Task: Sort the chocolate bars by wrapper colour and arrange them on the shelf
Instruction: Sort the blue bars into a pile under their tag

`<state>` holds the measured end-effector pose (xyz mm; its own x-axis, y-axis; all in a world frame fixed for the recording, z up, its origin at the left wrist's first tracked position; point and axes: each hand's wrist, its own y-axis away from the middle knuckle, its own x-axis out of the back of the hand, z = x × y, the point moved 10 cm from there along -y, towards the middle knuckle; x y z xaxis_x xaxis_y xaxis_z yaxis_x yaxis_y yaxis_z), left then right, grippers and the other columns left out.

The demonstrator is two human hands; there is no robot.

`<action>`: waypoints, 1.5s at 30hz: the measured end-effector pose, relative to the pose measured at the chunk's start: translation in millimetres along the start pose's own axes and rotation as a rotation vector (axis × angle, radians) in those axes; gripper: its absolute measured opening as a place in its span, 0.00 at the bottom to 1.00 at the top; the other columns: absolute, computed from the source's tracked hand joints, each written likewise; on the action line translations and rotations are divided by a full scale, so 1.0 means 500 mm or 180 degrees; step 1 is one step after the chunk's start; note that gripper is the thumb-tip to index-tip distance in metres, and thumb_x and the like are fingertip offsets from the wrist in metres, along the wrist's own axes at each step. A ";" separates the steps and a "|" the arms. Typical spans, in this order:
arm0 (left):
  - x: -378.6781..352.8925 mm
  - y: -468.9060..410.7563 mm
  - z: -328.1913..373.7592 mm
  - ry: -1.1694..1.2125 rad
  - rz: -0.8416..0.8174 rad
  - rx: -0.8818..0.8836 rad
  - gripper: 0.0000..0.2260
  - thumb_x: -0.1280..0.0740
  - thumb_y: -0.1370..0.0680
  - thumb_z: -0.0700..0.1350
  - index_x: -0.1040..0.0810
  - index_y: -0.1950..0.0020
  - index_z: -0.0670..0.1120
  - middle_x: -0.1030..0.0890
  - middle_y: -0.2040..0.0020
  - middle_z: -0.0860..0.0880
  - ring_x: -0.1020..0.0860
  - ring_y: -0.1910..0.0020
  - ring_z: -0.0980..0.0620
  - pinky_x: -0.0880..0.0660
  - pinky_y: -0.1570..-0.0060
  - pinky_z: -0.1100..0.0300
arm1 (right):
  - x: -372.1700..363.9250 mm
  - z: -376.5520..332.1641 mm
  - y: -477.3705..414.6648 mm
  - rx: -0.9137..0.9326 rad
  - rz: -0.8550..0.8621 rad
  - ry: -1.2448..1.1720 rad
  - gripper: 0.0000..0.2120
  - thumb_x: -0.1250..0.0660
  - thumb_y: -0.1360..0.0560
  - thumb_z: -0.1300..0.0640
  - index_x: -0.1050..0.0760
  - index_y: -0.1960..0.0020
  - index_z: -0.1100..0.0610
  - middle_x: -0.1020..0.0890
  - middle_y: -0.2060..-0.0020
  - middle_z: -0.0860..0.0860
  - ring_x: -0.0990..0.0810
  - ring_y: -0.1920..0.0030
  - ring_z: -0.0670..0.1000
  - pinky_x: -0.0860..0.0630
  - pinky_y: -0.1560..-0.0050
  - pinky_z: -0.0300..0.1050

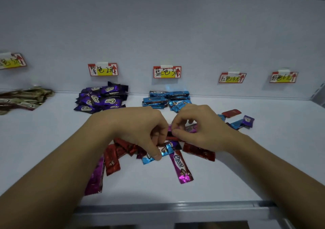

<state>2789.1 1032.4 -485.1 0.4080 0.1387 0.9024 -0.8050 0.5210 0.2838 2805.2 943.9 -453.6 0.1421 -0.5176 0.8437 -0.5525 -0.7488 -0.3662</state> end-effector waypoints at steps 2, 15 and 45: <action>0.002 -0.001 0.000 0.0070 0.0019 -0.0054 0.12 0.22 0.29 0.57 0.20 0.53 0.54 0.18 0.63 0.57 0.22 0.65 0.60 0.26 0.65 0.68 | -0.010 -0.006 -0.002 0.0079 -0.0074 0.0005 0.03 0.25 0.27 0.52 0.16 0.55 0.50 0.19 0.63 0.42 0.23 0.56 0.46 0.27 0.56 0.41; 0.067 0.006 -0.032 0.1093 0.0814 -0.0253 0.11 0.22 0.29 0.52 0.15 0.52 0.48 0.16 0.62 0.56 0.20 0.65 0.60 0.24 0.64 0.66 | -0.010 0.031 -0.005 -0.0248 -0.0029 -0.0198 0.04 0.30 0.22 0.51 0.17 0.49 0.50 0.19 0.59 0.40 0.23 0.54 0.45 0.29 0.57 0.34; 0.179 0.116 -0.340 0.0020 0.2495 0.1570 0.09 0.23 0.32 0.50 0.18 0.56 0.52 0.19 0.60 0.55 0.21 0.59 0.54 0.19 0.54 0.49 | 0.052 0.140 -0.074 -0.1087 0.0645 0.0572 0.07 0.31 0.21 0.55 0.19 0.44 0.49 0.24 0.46 0.49 0.27 0.44 0.49 0.35 0.45 0.41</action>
<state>2852.2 1218.3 -442.8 -0.3295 0.3053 0.8934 -0.9435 -0.1409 -0.2998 2887.0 929.3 -445.5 -0.1258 -0.5370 0.8342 -0.7988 -0.4438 -0.4062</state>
